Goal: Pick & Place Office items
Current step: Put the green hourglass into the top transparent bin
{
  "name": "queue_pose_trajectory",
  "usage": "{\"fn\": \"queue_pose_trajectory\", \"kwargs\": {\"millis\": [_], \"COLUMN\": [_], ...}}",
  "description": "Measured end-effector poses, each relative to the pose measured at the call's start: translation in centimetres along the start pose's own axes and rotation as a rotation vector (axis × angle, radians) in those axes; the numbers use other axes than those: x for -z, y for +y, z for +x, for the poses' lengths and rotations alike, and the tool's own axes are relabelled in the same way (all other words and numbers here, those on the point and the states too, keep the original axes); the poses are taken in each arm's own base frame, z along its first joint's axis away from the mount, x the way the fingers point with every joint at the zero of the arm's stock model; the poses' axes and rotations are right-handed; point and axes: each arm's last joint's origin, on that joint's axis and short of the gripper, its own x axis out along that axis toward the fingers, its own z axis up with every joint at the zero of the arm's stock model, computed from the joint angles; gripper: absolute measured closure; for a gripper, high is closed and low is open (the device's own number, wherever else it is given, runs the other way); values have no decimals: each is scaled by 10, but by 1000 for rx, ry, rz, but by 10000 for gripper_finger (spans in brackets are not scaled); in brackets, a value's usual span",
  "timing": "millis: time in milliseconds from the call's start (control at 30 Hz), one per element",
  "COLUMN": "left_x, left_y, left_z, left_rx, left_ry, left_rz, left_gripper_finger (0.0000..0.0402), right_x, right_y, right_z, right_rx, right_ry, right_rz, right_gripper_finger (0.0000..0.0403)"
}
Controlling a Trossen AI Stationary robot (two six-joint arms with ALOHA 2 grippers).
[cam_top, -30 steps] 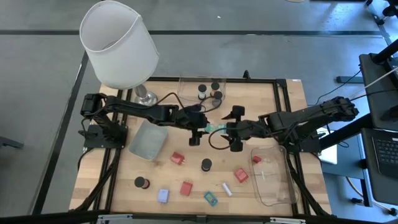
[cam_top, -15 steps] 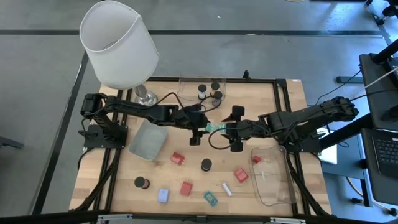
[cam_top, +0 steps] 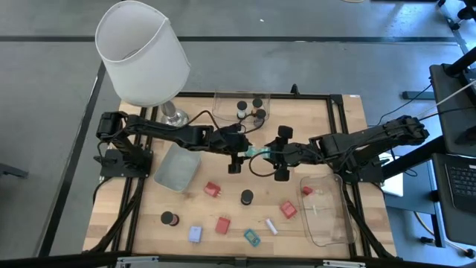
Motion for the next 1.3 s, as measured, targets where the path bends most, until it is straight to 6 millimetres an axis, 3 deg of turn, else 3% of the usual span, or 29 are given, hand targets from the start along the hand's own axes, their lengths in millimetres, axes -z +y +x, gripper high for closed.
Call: {"fn": "queue_pose_trajectory", "kwargs": {"millis": [200,300,533,833,1067,1300], "left_x": [-2,-6,-25,-28,-24,-21], "left_y": [2,5,20,32,36,39], "left_z": [-3,-14,-71,-128,-140,-142], "left_rx": [-50,-119,-340,-557,-681,-827], "left_ry": [-12,-17,-107,-152,-143,-89], "left_rz": [-47,-63,-129,-239,-280,-202], "left_gripper_finger": [128,109,95,98,98,98], "right_x": [0,0,7,9,2,-19], "right_y": [-2,-6,-28,-65,-114,-142], "right_z": [1,2,8,17,28,59], "right_rx": [6,26,39,113,138,100], "right_ry": [0,4,75,63,42,228], "right_rz": [34,74,159,249,437,398], "right_gripper_finger": [196,199,197,196,196,195]}}
